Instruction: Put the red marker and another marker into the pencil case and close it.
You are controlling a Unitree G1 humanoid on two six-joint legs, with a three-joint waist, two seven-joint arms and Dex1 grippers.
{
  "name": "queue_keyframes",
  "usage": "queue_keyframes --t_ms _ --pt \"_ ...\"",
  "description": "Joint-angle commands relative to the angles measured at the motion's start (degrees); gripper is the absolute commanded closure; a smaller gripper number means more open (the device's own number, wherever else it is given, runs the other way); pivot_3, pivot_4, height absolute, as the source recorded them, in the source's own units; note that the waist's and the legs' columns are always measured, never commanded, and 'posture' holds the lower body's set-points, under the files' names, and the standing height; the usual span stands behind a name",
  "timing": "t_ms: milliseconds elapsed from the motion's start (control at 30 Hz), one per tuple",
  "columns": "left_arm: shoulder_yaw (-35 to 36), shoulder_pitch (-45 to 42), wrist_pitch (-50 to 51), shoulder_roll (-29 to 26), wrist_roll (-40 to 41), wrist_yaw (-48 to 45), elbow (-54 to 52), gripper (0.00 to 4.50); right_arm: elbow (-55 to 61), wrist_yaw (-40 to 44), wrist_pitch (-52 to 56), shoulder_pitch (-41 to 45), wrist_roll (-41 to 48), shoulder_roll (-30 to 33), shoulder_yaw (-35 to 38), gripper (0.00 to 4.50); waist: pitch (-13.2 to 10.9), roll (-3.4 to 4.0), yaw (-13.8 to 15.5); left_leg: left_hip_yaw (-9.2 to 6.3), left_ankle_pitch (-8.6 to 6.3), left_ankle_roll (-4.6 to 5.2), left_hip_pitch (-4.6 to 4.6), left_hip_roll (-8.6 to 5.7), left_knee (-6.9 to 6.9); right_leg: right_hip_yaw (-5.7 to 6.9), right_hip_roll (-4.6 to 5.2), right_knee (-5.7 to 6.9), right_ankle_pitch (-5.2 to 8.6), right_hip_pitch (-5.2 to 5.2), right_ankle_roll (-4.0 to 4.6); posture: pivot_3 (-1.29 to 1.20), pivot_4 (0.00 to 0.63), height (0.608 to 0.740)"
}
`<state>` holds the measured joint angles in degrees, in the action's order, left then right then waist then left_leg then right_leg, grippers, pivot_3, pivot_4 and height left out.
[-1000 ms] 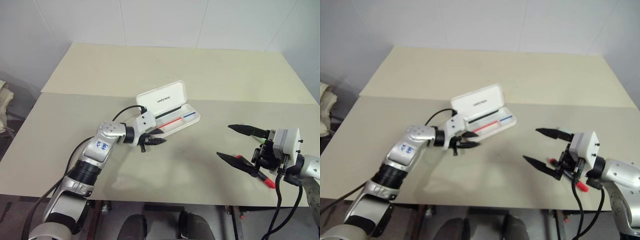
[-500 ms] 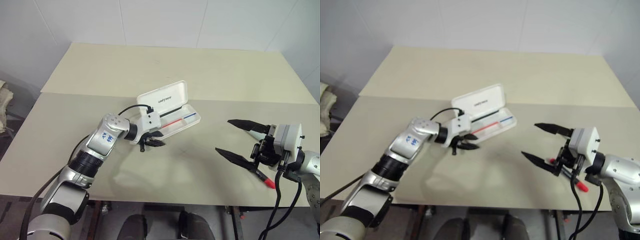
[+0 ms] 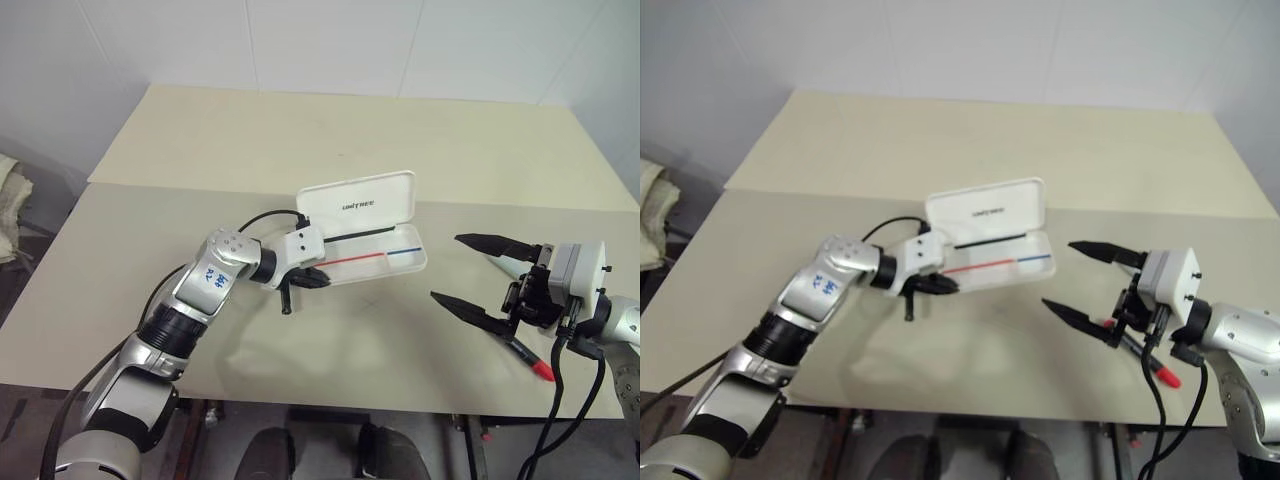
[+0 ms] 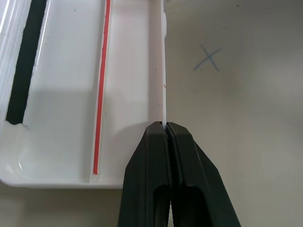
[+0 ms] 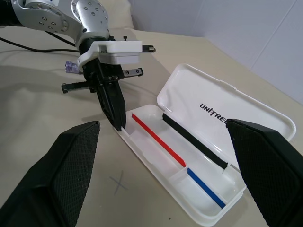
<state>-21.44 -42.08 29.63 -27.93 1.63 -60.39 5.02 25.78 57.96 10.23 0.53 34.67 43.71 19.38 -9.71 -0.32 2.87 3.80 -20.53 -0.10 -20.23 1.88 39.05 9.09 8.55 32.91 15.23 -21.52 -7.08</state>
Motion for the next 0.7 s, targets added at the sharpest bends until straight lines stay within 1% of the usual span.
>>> queue_keyframes --t_ms 33,167,300,533,633,700 --pt "-1.1 0.3 -2.6 -0.9 2.4 -5.6 -3.8 4.45 1.4 0.2 0.0 0.3 1.3 0.8 1.2 0.00 0.0 0.00 0.1 0.00 0.00 0.00 -0.01 0.00 0.00 0.00 0.00 0.00 0.00 0.00 0.00 0.00 0.150 0.740" --pt "-2.2 -0.5 -2.9 -2.4 2.8 -9.6 -5.5 4.45 1.0 0.5 0.1 0.5 1.3 0.9 1.1 0.00 0.0 0.00 0.1 0.01 0.00 0.00 -0.03 -0.01 0.00 0.00 0.00 -0.01 0.00 -0.02 0.00 0.00 0.150 0.740" --pt "-2.8 -1.4 -3.9 -2.5 1.9 -10.7 -5.9 4.45 0.8 0.8 0.6 0.2 1.5 0.9 1.2 0.00 0.0 0.00 0.0 0.02 0.00 0.01 -0.02 0.00 0.01 0.00 0.00 -0.01 0.00 -0.01 0.00 0.00 0.150 0.740" --pt "-4.4 -0.6 2.0 -1.1 1.5 -8.7 -9.0 4.45 2.5 0.5 1.1 -2.2 2.3 1.0 2.9 0.00 0.0 0.00 0.0 0.03 0.00 0.01 -0.02 0.00 0.03 -0.02 0.00 0.00 0.00 -0.01 0.00 0.00 0.150 0.740" --pt "-5.1 -0.3 5.8 -0.8 2.4 -8.9 -10.9 3.83 3.3 0.1 1.3 -3.2 2.4 0.7 3.3 0.00 0.0 0.00 0.1 0.00 0.00 0.01 -0.01 0.00 0.02 -0.01 -0.01 0.01 0.00 -0.01 0.00 0.00 0.150 0.740" --pt "-4.9 -0.1 7.8 -0.2 2.9 -8.2 -11.6 3.16 3.4 -0.1 1.4 -3.2 2.4 0.7 3.2 0.00 0.0 0.00 0.1 0.00 0.00 0.01 -0.02 0.00 0.03 -0.01 0.00 0.01 0.00 -0.01 0.00 0.00 0.150 0.740"
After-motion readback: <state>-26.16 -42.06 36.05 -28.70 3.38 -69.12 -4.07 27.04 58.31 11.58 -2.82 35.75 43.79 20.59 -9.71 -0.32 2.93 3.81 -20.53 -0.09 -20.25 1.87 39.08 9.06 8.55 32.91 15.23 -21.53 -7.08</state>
